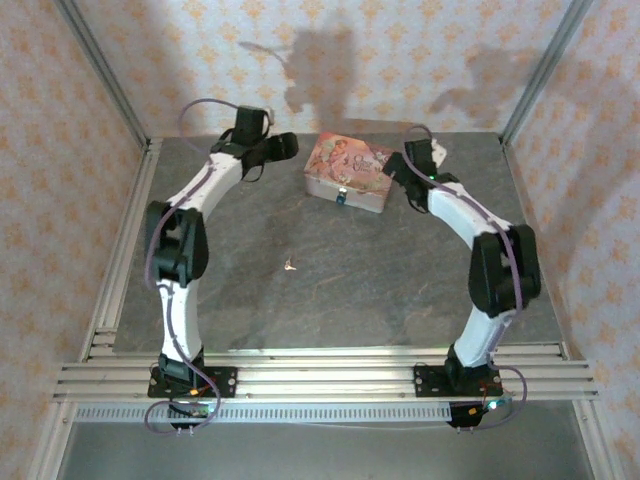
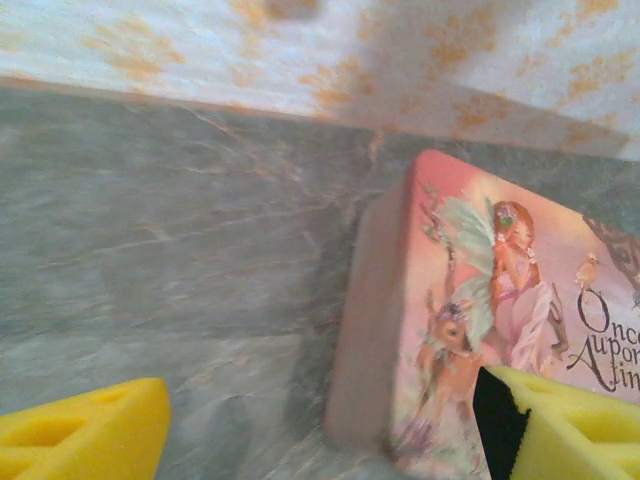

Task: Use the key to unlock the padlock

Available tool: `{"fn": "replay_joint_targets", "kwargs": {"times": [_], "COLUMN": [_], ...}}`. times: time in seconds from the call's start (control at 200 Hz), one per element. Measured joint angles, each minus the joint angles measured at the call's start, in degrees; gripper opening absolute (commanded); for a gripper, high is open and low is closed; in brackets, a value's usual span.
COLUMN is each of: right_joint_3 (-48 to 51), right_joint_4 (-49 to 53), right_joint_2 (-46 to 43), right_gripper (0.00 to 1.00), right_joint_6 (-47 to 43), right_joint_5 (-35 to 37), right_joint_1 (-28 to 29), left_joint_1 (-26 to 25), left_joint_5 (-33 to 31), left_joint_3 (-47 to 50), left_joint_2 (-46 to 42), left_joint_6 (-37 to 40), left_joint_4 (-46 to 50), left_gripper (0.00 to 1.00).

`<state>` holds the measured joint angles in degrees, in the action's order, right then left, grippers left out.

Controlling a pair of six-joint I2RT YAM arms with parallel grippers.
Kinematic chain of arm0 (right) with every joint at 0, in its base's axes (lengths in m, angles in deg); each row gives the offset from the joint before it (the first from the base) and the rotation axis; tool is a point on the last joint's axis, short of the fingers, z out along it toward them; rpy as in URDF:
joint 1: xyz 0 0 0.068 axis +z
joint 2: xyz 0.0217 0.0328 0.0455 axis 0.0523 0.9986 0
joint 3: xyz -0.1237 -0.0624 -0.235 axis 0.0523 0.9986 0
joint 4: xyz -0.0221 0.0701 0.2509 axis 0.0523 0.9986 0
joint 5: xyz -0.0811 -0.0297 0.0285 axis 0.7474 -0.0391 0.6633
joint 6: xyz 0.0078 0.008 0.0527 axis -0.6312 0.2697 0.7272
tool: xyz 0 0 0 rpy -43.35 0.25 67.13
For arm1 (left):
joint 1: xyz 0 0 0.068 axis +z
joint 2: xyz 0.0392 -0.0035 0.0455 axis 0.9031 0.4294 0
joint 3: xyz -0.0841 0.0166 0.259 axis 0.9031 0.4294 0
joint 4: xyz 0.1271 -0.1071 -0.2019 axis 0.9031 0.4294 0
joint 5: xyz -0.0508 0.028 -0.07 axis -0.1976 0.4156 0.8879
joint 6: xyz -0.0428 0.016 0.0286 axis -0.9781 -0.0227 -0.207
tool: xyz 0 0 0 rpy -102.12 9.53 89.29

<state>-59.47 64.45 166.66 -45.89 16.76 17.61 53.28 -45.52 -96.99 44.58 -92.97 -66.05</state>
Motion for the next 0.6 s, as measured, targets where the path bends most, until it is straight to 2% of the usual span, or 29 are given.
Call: {"fn": "replay_joint_targets", "kwargs": {"times": [0.13,0.225,0.275,0.33,0.42,0.601], "right_joint_3": [-3.8,-4.6,-4.6,-4.8,-4.7,0.8], "right_joint_4": [4.9,6.4,6.4,6.0,5.5,2.4], "right_joint_2": [5.9,7.6,7.8,7.9,7.9,4.4], "right_gripper": [0.97,0.87,0.78,0.68,0.6,0.58], "right_joint_6": [3.2,4.6,4.5,5.1,4.6,4.0], "right_joint_5": [-3.5,-5.3,-6.2,-7.1,-7.8,-8.4], "right_joint_1": [0.3,0.2,0.1,0.1,0.1,-0.6], "left_joint_1": [-1.4,-2.4,-3.0,-3.7,-4.5,-7.1], "left_joint_5": [3.4,5.9,7.3,8.6,9.8,9.9], "left_joint_3": [-12.9,-19.8,-22.0,-22.7,-22.8,-16.7], "left_joint_2": [10.6,16.7,19.2,20.6,20.4,16.8], "left_joint_6": [-1.0,-1.7,-2.1,-2.5,-2.6,-2.4], "left_joint_4": [6.5,9.6,10.7,11.2,11.0,9.9], "left_gripper": [0.78,0.72,0.68,0.64,0.59,0.54]}}
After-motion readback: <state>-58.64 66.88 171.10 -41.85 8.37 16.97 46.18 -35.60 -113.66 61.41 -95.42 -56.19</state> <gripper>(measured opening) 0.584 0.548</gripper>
